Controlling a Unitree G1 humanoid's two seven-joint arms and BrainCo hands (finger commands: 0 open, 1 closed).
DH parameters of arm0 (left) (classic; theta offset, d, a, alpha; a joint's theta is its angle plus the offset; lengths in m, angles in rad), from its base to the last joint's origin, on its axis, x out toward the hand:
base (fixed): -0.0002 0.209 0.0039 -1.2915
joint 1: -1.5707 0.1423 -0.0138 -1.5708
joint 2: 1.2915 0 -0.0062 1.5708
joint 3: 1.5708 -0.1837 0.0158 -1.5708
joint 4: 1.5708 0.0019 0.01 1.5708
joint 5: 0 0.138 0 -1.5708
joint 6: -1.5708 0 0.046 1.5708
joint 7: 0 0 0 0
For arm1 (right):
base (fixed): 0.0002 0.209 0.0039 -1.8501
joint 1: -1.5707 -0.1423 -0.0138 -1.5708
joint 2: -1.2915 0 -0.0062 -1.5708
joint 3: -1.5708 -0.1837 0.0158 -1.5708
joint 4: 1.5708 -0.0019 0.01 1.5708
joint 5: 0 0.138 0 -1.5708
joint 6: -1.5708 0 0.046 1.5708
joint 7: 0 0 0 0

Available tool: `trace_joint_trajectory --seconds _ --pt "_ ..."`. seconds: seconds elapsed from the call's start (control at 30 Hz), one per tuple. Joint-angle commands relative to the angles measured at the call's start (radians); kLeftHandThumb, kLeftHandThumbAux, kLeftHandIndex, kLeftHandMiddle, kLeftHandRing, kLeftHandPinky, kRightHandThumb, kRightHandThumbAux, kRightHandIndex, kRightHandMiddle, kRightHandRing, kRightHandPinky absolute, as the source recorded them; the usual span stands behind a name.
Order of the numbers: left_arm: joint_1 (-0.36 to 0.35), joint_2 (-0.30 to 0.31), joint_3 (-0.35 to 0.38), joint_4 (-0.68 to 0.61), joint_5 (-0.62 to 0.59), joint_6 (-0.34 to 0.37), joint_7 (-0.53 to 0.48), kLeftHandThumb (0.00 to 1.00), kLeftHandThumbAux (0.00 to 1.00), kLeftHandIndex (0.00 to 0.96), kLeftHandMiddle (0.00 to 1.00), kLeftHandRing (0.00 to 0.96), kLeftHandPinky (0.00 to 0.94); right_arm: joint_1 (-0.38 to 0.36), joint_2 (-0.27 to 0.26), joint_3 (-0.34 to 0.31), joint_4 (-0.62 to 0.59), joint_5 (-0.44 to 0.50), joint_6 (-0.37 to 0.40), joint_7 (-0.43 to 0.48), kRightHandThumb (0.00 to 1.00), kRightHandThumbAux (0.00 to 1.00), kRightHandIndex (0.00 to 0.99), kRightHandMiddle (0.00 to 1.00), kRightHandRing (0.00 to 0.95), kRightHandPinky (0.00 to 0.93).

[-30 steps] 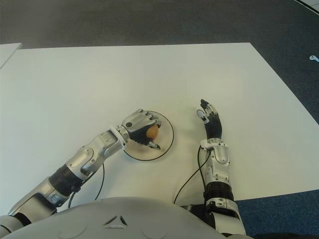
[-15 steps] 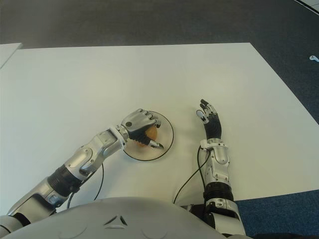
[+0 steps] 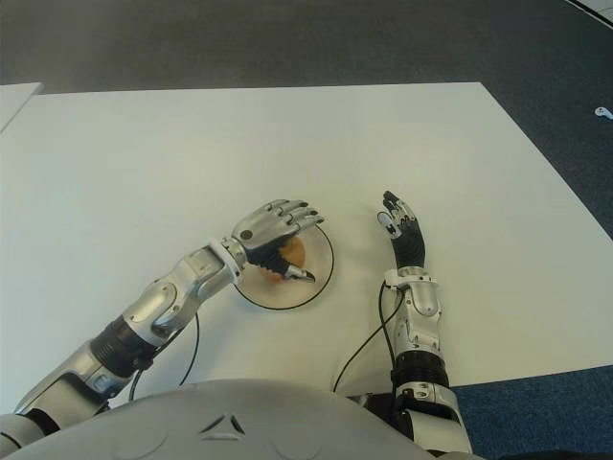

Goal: Put the apples into the plate.

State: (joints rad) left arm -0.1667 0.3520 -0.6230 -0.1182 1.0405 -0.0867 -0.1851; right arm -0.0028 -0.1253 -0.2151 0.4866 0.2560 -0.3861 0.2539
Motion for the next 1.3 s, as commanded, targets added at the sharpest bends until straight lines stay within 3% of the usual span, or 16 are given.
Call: trace_joint_trajectory --seconds 0.03,1.0,1.07,1.2,1.3 --pt "0.013 -0.006 0.011 -0.01 0.001 0.016 -0.008 0.147 0.254 0.0 0.0 0.0 0.0 0.098 0.046 0.013 0.074 0.0 0.075 0.002 0.329 0.539 0.197 0.125 0.052 0.047" --pt "0.069 -0.049 0.075 -0.044 -0.043 0.062 0.027 0.173 0.264 0.0 0.0 0.0 0.0 0.117 0.05 0.015 0.049 -0.007 0.081 -0.001 0.334 0.533 0.185 0.136 0.054 0.028" --pt "0.08 -0.048 0.09 -0.052 -0.051 0.064 0.036 0.174 0.264 0.0 0.0 0.0 0.0 0.119 0.052 0.016 0.047 -0.007 0.081 -0.001 0.335 0.535 0.179 0.138 0.057 0.033" --pt "0.149 -0.044 0.202 -0.145 -0.129 0.093 0.059 0.165 0.281 0.0 0.0 0.0 0.0 0.116 0.056 0.012 0.055 0.006 0.078 0.011 0.345 0.54 0.164 0.144 0.061 0.034" --pt "0.184 -0.08 0.269 -0.192 -0.195 0.129 0.066 0.151 0.284 0.0 0.0 0.0 0.008 0.115 0.057 0.01 0.062 0.004 0.069 0.013 0.347 0.542 0.162 0.149 0.066 0.039"
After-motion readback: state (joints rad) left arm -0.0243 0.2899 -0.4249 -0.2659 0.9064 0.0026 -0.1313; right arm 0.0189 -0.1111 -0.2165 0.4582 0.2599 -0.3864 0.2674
